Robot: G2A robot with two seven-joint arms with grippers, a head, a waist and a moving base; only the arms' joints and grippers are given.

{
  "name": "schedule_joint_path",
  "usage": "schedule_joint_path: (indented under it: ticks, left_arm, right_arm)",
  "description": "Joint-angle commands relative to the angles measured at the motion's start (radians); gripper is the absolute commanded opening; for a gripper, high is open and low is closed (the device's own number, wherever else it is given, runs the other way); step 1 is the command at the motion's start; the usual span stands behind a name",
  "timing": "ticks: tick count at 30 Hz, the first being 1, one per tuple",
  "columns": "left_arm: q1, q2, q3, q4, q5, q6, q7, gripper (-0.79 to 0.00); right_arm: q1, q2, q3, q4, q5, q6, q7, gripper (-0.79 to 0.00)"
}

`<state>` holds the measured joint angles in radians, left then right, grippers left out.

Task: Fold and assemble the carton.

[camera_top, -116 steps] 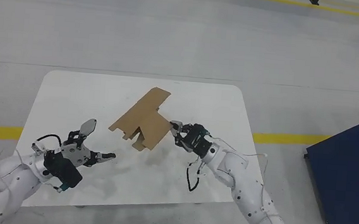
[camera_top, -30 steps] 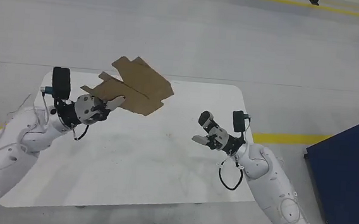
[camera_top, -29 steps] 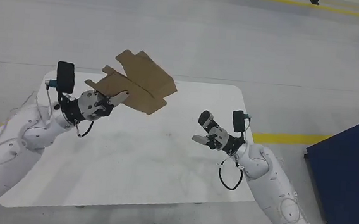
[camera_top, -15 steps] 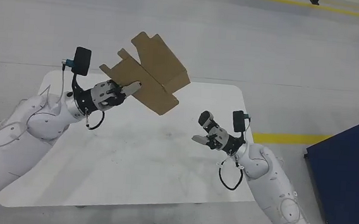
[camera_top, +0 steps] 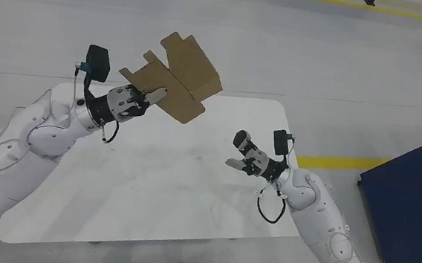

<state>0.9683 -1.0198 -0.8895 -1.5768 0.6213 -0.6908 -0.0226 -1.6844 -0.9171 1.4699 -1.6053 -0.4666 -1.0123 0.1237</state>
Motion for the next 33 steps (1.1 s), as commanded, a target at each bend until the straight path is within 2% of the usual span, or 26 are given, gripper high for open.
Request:
schedule_joint_path:
  ticks: [1, 4, 5, 20, 22, 28, 33]
  left_arm:
    - [-0.005, -0.004, 0.01, -0.022, 0.352, 0.081, 0.053, -0.785]
    - [-0.01, -0.007, 0.048, -0.048, 0.735, 0.219, 0.114, -0.785]
    - [-0.008, -0.008, 0.051, -0.049, 0.757, 0.235, 0.124, -0.785]
    - [-0.009, -0.008, 0.052, -0.053, 0.777, 0.241, 0.117, -0.785]
    - [-0.012, -0.009, 0.081, -0.106, 0.983, 0.327, 0.093, -0.785]
    - [0.002, -0.002, 0.13, -0.167, 1.44, 0.475, 0.223, -0.785]
    - [0.022, 0.019, 0.142, -0.166, 1.927, 0.615, 0.184, -0.785]
  right_arm:
    - [0.0, 0.0, 0.0, 0.0, 0.0, 0.0, 0.0, 0.0]
    - [0.0, 0.0, 0.0, 0.0, 0.0, 0.0, 0.0, 0.0]
    - [0.0, 0.0, 0.0, 0.0, 0.0, 0.0, 0.0, 0.0]
    - [0.0, 0.0, 0.0, 0.0, 0.0, 0.0, 0.0, 0.0]
    - [0.0, 0.0, 0.0, 0.0, 0.0, 0.0, 0.0, 0.0]
    - [0.0, 0.0, 0.0, 0.0, 0.0, 0.0, 0.0, 0.0]
    - [0.0, 0.0, 0.0, 0.0, 0.0, 0.0, 0.0, 0.0]
